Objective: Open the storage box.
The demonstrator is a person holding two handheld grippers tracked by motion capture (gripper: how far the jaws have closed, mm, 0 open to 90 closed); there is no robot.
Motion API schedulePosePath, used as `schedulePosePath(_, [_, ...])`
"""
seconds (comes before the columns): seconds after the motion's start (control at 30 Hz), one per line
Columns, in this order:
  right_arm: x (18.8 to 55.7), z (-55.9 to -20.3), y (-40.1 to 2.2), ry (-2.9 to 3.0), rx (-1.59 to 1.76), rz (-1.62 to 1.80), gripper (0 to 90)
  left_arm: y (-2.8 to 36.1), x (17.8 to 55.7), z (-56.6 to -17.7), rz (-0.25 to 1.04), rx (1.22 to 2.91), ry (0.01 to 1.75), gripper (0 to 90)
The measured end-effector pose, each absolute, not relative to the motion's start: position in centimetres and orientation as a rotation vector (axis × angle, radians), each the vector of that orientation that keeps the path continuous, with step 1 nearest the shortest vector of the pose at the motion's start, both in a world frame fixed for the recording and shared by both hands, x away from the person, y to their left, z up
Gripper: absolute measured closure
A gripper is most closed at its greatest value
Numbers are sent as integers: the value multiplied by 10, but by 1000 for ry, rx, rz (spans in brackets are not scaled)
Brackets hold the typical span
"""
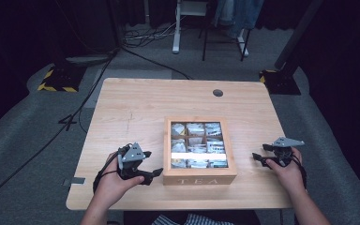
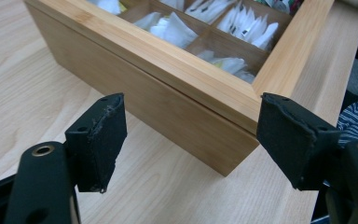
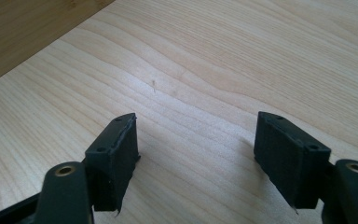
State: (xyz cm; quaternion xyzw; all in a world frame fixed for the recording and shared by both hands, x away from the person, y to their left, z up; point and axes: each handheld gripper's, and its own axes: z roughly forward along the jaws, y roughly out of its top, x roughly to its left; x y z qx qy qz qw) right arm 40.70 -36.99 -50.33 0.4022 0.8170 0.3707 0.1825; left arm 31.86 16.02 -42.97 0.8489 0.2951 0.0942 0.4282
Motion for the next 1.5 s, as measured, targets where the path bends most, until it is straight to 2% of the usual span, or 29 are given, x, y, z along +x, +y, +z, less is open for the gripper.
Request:
schedulePosePath(0.87, [407,-503,-370,2311,1130,1048,300,128,307,-441,171,2238,691,209])
schedulePosePath(1.07, [407,-503,-370,2310,1132,1049,298,126,307,-444,189,2276,688,304])
schedulePosePath(1.2, [407,-503,-370,2311,1132,1049,298,126,307,-443,188,2265,707,337])
schedulePosePath(1.27, [407,-503,-370,2310,1132,1049,298,127,307,-441,201,2260,725,403])
schedulePosePath(1.4, [407,-503,-370,2310,1132,1049,298,128,306,-437,175,2261,740,460])
schedulePosePath(1.5, [407,-503,-370,2311,1132,1049,298,127,306,-436,179,2272,732,474])
